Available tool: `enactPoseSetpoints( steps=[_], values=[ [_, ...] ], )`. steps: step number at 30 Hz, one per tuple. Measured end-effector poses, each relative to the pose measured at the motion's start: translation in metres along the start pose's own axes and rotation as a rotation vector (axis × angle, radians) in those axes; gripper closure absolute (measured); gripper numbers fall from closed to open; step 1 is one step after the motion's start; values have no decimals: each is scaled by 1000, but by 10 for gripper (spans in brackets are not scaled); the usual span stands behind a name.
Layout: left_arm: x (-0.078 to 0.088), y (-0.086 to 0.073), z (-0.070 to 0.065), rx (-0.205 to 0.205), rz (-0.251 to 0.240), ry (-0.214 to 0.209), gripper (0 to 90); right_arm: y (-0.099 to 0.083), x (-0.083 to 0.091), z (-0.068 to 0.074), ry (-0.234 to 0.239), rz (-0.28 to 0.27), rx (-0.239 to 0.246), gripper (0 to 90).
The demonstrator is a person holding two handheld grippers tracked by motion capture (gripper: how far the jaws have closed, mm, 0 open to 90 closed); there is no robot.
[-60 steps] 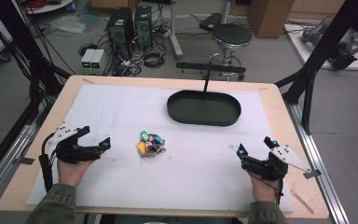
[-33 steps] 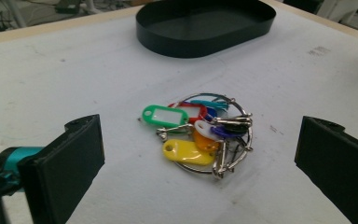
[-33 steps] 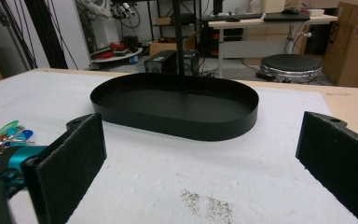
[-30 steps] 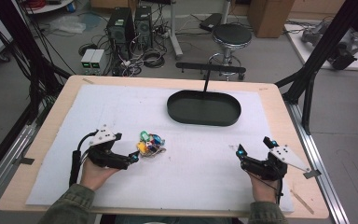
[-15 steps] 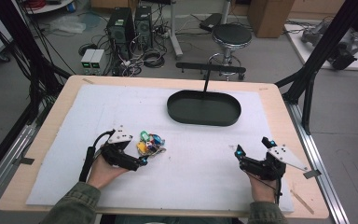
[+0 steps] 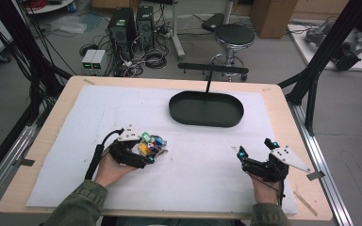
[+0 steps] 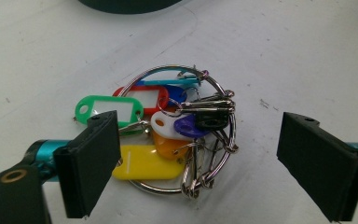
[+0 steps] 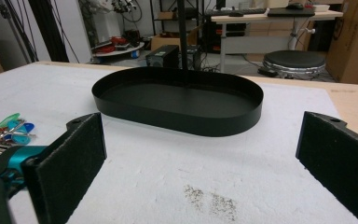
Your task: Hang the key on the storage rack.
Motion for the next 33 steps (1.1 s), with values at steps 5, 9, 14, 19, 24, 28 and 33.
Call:
enactPoseSetpoints(
  steps=[5,9,14,19,24,28,33],
  values=[
    [-9,1,-3,-26,5,-8,195,0,0,0,0,2,-1,4],
    [-14,-1,-6,-73,36,29,239,0,0,0,-1,2,-4,4],
    [-16,0,-10,-82,42,25,317,0,0,-1,-9,-1,1,5],
    [-24,-3,-16,-103,73,33,320,0,1,-1,-8,-2,-4,4],
    [-32,-6,-21,-151,111,110,462,0,1,-1,-10,-3,-1,4],
    [-32,-6,-23,-190,110,137,568,1,1,-1,-8,-6,-6,4],
    [-30,-5,-20,-179,105,116,817,1,2,-1,-8,-10,-8,4]
  ],
)
Point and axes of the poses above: each handheld gripper's, and its own axes: x roughly backward along the jaws, y roughly out of its top, z roughly to its left, the point moved 6 cm from there along -x, roughly forward along the jaws, and after that the axes turned 8 degrees about -z, right-handed, at the moved point
